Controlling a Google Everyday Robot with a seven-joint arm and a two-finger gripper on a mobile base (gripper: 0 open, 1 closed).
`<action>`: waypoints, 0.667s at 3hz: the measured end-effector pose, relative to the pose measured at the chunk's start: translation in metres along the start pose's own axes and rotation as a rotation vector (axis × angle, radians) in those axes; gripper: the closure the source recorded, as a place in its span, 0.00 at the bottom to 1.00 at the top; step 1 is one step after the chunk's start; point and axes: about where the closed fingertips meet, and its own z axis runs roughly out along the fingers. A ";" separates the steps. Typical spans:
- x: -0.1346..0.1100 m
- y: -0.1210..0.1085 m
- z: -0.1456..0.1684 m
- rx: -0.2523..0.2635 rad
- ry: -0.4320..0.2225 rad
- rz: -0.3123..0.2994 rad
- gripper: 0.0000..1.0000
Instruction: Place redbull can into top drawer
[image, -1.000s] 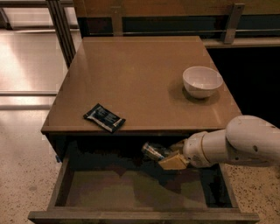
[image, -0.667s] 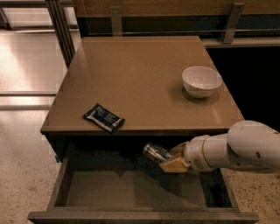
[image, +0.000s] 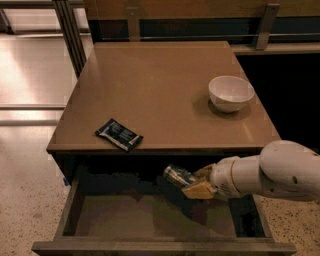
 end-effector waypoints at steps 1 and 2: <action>0.000 0.000 0.000 0.000 0.000 0.000 0.58; 0.004 0.001 0.001 -0.003 -0.010 0.008 0.35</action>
Offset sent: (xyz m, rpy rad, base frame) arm -0.0041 -0.0055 -0.0102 0.0298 0.0032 -0.0154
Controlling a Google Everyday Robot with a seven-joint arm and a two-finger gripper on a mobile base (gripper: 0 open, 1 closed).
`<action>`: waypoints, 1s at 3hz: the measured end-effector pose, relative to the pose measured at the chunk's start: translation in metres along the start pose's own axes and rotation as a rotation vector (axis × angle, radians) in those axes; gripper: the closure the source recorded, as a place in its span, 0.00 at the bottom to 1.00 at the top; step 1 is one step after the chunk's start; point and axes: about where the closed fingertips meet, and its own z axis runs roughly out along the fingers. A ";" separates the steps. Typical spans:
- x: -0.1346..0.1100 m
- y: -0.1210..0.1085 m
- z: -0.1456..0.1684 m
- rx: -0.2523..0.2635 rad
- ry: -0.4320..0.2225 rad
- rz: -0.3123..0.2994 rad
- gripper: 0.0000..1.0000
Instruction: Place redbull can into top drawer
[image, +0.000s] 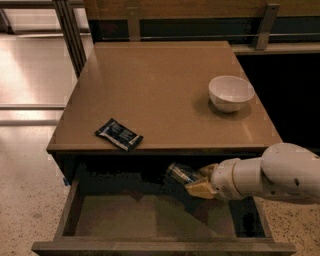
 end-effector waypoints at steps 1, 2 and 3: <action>0.007 0.001 0.002 -0.013 -0.004 0.020 0.11; 0.013 0.001 0.002 -0.024 -0.013 0.041 0.00; 0.013 0.001 0.002 -0.024 -0.013 0.041 0.00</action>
Offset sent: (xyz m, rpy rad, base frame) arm -0.0088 -0.0121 -0.0175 0.0642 0.0506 -0.0298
